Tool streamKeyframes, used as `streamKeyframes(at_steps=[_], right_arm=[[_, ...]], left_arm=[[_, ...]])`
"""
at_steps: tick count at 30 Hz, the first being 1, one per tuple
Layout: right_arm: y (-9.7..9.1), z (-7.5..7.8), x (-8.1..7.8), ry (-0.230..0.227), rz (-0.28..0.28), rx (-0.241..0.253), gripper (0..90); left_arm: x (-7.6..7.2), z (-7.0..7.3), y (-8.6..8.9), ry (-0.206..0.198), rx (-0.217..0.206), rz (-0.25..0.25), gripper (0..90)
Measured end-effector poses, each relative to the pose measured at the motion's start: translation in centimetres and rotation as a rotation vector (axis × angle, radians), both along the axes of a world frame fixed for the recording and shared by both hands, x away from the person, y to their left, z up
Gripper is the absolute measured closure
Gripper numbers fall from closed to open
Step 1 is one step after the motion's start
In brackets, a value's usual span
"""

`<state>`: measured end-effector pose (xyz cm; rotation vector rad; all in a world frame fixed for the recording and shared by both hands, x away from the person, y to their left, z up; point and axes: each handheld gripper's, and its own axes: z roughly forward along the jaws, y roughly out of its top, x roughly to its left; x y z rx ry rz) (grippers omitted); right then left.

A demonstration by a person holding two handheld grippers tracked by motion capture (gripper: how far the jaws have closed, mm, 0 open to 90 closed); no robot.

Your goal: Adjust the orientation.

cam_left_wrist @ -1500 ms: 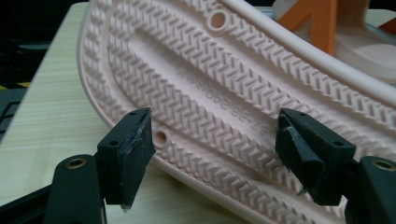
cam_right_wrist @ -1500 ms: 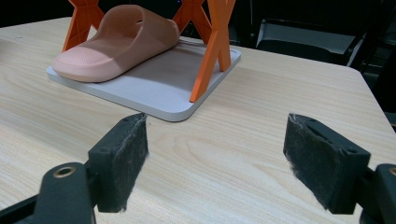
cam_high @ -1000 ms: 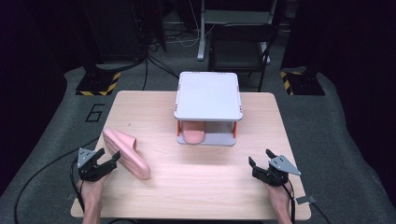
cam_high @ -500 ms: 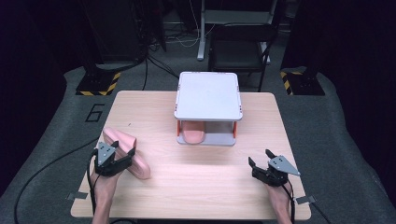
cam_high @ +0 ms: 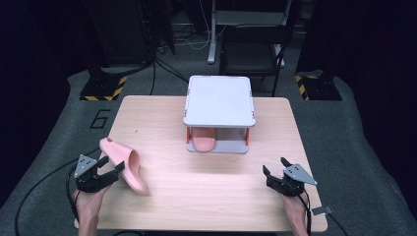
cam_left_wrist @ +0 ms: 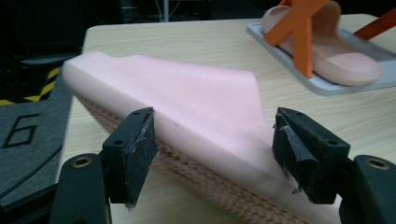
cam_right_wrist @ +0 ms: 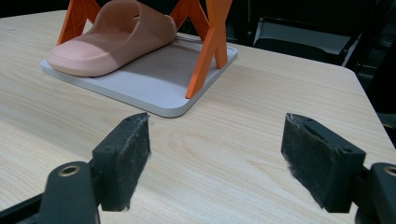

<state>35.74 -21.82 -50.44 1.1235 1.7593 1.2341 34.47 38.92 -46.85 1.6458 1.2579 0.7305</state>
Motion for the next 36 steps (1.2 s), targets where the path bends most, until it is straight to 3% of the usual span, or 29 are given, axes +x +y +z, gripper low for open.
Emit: streamKeyframes(at_steps=[3,8,15,18,19,23,25,28,32,36], right_arm=[[0.0,0.0,0.0,-0.007,-0.005,-0.001,23.3],[0.0,0.0,0.0,-0.006,0.003,-0.007,23.4],[0.0,0.0,0.0,-0.007,-0.005,0.0,23.5],[0.0,0.0,0.0,-0.01,0.003,-0.009,23.5],[0.0,0.0,0.0,-0.006,0.005,-0.005,23.5],[0.1,0.0,0.0,-0.007,0.003,-0.007,23.5],[0.0,0.0,0.0,-0.006,0.005,-0.007,23.5],[0.0,0.0,0.0,-0.007,0.003,-0.007,23.5],[0.0,0.0,0.0,0.001,-0.001,-0.005,23.6],[-0.2,0.2,-0.1,-0.028,-0.008,0.01,22.8]], left_arm=[[-0.4,0.1,0.9,0.02,0.018,0.011,33.2],[-0.9,-0.3,2.7,0.054,-0.036,0.004,34.7],[-1.2,-1.4,4.2,0.092,0.028,0.025,37.4],[-0.9,-2.4,4.3,0.059,-0.062,-0.007,37.2],[-0.7,-2.7,4.2,0.052,-0.068,-0.006,37.0],[-0.1,-4.0,3.8,0.1,-0.012,0.033,36.7],[0.1,-4.6,3.6,0.117,-0.007,0.029,35.7],[0.1,-4.6,3.7,0.102,-0.035,0.032,35.5],[0.1,-4.5,3.7,0.105,-0.013,0.031,35.2],[-0.3,-3.7,4.0,0.029,-0.08,0.04,29.5]])
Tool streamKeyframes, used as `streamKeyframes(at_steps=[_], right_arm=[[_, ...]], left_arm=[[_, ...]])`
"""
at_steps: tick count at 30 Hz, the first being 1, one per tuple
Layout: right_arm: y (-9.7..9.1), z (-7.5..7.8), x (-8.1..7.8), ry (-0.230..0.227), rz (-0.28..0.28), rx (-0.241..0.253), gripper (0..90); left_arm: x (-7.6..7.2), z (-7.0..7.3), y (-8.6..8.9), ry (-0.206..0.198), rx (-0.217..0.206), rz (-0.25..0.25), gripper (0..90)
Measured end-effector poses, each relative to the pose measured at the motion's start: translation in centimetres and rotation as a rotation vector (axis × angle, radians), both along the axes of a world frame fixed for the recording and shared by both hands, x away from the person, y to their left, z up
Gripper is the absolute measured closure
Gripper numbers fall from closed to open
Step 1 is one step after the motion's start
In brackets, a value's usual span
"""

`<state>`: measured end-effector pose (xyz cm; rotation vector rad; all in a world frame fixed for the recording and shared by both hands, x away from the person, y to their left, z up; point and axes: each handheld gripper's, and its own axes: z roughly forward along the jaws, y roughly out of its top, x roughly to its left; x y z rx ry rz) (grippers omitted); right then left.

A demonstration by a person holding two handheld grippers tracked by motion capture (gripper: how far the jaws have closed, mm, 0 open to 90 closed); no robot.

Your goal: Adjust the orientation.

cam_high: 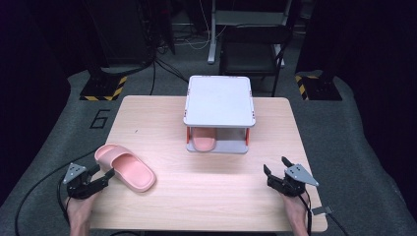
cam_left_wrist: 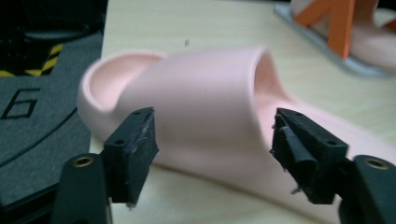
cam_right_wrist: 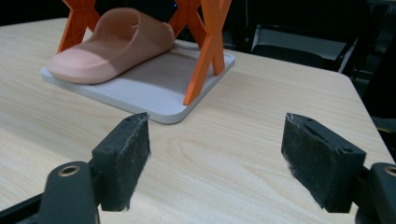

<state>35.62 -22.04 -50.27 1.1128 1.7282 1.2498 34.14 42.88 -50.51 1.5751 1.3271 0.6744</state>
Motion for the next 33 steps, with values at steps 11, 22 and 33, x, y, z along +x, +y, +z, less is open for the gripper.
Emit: streamKeyframes(at_steps=[11,22,33], right_arm=[[-0.8,0.3,-0.2,-0.037,-0.064,0.015,16.7],[-0.8,0.3,-0.1,-0.031,-0.067,0.025,16.9],[-0.8,0.2,-0.1,-0.025,-0.065,0.027,17.5]], left_arm=[[0.1,0.5,-1.4,-0.094,-0.001,0.099,21.6],[0.0,0.6,-1.9,-0.121,-0.006,0.155,21.6],[0.3,0.4,-2.6,-0.104,0.012,0.15,21.7]])
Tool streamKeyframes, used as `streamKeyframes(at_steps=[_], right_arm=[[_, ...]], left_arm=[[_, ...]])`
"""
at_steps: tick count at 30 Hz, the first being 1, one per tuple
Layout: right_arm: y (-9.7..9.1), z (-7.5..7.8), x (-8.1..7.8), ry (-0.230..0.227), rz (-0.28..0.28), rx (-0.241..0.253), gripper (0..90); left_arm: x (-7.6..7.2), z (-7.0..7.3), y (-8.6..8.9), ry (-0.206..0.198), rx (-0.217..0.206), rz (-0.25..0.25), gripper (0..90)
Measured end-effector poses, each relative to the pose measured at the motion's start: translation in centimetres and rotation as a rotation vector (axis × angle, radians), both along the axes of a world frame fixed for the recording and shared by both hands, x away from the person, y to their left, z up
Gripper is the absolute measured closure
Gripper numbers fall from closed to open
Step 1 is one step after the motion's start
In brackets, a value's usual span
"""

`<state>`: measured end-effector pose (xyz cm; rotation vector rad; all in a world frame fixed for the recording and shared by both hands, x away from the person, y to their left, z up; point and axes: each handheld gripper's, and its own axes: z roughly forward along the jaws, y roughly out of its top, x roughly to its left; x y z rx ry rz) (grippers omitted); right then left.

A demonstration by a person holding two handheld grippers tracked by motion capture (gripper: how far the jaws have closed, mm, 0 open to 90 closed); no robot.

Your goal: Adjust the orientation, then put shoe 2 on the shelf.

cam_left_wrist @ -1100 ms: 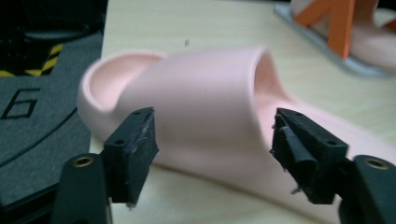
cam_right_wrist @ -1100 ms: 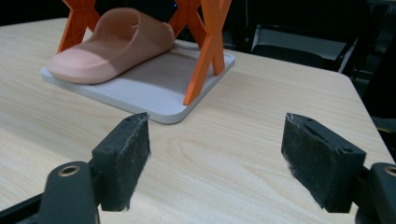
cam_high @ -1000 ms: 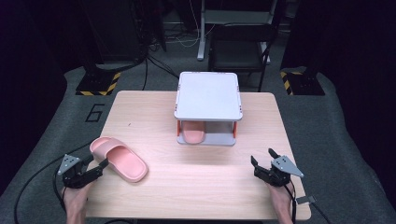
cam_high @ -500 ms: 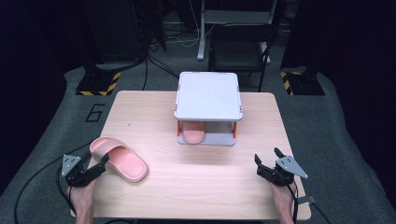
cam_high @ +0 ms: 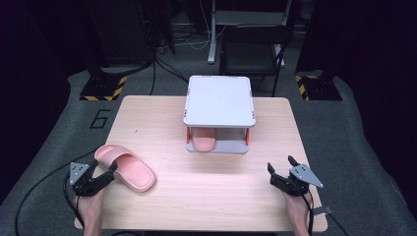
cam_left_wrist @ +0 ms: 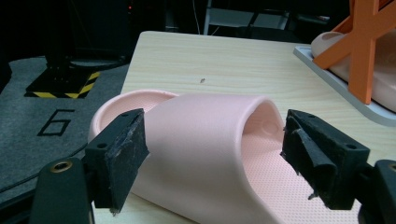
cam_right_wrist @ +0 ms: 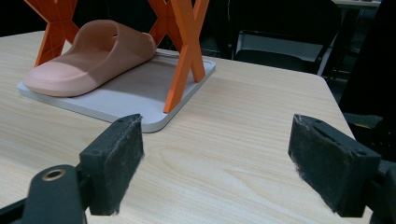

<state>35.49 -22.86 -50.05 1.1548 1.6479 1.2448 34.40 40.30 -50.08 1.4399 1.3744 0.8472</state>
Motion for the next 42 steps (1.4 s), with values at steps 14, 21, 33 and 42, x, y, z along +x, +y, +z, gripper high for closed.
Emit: streamKeyframes(at_steps=[14,21,33,42], right_arm=[[-0.1,-0.1,0.1,0.009,-0.005,-0.003,18.1],[0.1,-0.1,0.2,0.0,0.002,-0.008,18.3],[0.1,-0.1,0.2,0.008,0.008,-0.007,18.6],[0.2,-0.1,0.3,0.006,0.012,0.0,18.8]], left_arm=[[0.8,-1.1,-2.3,0.112,0.146,0.01,19.6],[0.6,-1.6,-1.0,0.13,0.111,0.034,34.4],[-0.1,-1.5,0.1,0.1,0.091,0.097,74.7],[-0.1,-0.7,-0.8,0.041,0.119,0.037,84.3]])
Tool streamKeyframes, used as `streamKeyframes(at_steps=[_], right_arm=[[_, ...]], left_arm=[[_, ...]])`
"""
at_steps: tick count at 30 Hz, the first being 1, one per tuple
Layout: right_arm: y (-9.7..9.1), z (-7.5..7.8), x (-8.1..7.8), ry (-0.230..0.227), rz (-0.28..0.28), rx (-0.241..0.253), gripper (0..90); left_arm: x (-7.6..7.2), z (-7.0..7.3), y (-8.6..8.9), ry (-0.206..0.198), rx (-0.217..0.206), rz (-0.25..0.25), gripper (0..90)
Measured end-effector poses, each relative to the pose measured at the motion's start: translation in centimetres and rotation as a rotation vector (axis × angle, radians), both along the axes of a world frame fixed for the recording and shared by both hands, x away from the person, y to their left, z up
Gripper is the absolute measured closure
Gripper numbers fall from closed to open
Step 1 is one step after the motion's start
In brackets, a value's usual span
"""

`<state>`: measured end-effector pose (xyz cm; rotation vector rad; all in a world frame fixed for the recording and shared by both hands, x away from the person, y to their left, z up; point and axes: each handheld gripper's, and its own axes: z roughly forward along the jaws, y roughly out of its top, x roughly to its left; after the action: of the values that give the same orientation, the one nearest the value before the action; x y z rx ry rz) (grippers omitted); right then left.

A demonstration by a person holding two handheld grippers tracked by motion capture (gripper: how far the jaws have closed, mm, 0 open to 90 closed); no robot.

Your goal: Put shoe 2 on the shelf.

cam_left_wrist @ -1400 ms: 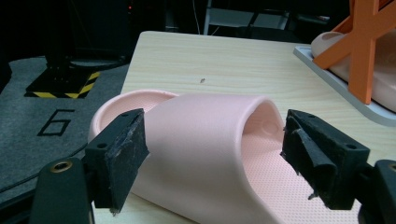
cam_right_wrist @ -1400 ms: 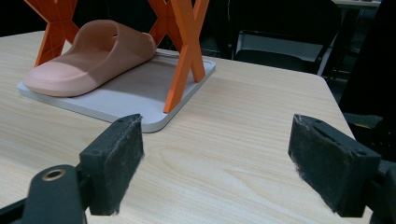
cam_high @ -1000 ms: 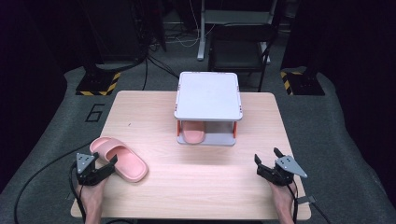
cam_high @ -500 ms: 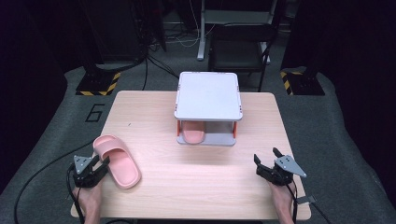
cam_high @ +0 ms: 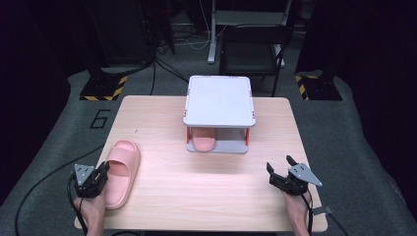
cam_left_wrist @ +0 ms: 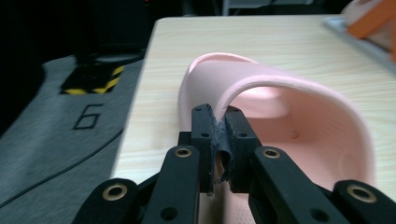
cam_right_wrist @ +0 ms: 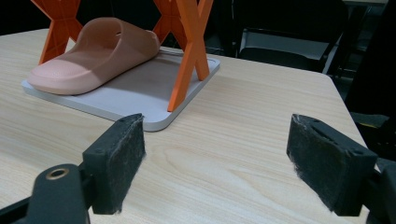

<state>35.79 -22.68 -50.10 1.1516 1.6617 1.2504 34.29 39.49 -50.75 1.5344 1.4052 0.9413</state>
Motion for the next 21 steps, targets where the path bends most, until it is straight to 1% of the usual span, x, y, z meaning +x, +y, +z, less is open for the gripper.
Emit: streamKeyframes(at_steps=[2,3,5,6,7,8,9,10,11,13,14,15,16,17,19,20,21], right_arm=[[0.0,0.0,0.0,0.002,0.008,0.0,18.9],[0.0,0.1,0.0,0.009,0.011,-0.009,18.9],[0.1,0.2,0.1,0.01,0.021,0.003,19.0],[0.0,0.3,0.0,0.006,0.024,0.0,19.0],[0.1,0.5,0.1,0.004,0.027,0.006,19.0],[0.1,0.8,0.1,-0.006,0.029,0.014,19.1],[0.2,1.2,0.2,-0.01,0.036,0.018,19.0],[0.2,1.2,0.2,-0.01,0.036,0.018,19.0],[0.3,1.6,0.3,-0.014,0.052,0.027,20.0],[0.3,1.8,0.3,-0.014,0.059,0.029,20.3],[0.4,2.2,0.4,-0.017,0.078,0.024,20.3],[0.6,2.5,0.6,-0.013,0.083,0.028,20.5],[0.7,3.0,0.8,-0.02,0.107,0.026,21.0],[0.9,3.4,1.0,-0.012,0.112,0.032,21.0],[1.3,4.6,1.8,-0.013,0.151,0.046,21.0],[1.6,5.4,2.5,-0.01,0.185,0.048,21.0],[1.8,5.9,2.9,-0.013,0.198,0.054,21.0]], left_arm=[[0.0,0.3,-0.5,0.002,0.002,-0.021,84.3],[0.1,0.6,-0.9,-0.003,-0.005,-0.045,84.3],[0.2,1.1,-1.6,-0.023,-0.026,-0.08,84.3],[0.2,1.4,-2.1,-0.026,-0.045,-0.11,84.3],[0.4,1.8,-3.0,-0.037,-0.069,-0.145,84.3],[0.5,2.0,-3.6,-0.046,-0.081,-0.163,84.3],[0.6,2.1,-4.2,-0.047,-0.084,-0.187,84.3],[0.8,2.3,-5.1,-0.046,-0.086,-0.218,84.3],[1.0,2.5,-6.1,-0.048,-0.084,-0.246,84.2],[1.5,2.7,-8.4,-0.053,-0.071,-0.307,84.2],[1.7,2.8,-9.1,-0.05,-0.061,-0.327,84.1],[2.0,2.9,-10.1,-0.052,-0.063,-0.355,84.1],[2.1,3.0,-10.7,-0.051,-0.057,-0.372,84.0],[2.3,3.1,-11.5,-0.052,-0.062,-0.39,84.0],[2.5,3.2,-13.1,-0.054,-0.095,-0.427,84.0],[2.6,3.2,-13.7,-0.054,-0.101,-0.442,84.0],[2.7,3.2,-14.5,-0.053,-0.113,-0.462,84.0]])
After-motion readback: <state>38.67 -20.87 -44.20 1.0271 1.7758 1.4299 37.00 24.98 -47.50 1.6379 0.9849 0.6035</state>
